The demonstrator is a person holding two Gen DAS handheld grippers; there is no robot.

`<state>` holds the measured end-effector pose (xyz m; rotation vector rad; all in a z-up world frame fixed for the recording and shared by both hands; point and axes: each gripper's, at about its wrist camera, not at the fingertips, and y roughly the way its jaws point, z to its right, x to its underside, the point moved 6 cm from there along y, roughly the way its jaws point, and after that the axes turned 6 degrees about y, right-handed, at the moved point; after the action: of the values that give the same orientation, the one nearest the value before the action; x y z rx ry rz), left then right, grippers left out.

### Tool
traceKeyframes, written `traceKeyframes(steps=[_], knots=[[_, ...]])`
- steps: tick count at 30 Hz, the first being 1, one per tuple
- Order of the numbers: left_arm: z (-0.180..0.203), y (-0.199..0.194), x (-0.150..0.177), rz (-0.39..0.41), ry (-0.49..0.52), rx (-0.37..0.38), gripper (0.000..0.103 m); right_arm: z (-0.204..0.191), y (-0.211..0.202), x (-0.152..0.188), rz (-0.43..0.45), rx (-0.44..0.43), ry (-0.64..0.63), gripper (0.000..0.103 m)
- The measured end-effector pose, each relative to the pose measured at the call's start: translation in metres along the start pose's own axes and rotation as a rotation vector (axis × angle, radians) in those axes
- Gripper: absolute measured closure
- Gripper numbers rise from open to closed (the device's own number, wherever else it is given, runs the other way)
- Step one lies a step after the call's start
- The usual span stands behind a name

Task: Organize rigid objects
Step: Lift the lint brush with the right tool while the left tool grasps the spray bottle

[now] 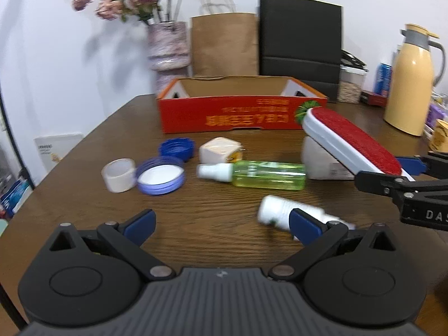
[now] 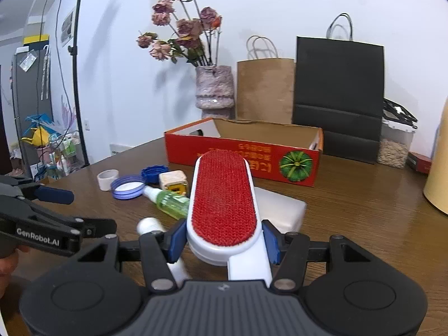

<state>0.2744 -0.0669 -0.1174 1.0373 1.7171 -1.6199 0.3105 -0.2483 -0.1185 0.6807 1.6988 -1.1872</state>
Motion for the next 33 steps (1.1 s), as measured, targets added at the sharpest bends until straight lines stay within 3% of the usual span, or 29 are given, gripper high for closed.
traceKeyframes(steps=[10, 21, 33], knots=[[0.046, 0.002, 0.002, 0.036, 0.117, 0.143, 0.000, 0.027, -0.006, 0.006, 0.004, 0.026, 0.034, 0.048], [0.067, 0.019, 0.002, 0.007, 0.181, 0.169, 0.000, 0.035, -0.012, 0.009, 0.001, 0.040, 0.021, 0.048], [0.071, 0.046, 0.004, -0.050, 0.167, 0.149, 0.000, 0.043, -0.016, 0.015, -0.006, 0.054, 0.013, 0.048]])
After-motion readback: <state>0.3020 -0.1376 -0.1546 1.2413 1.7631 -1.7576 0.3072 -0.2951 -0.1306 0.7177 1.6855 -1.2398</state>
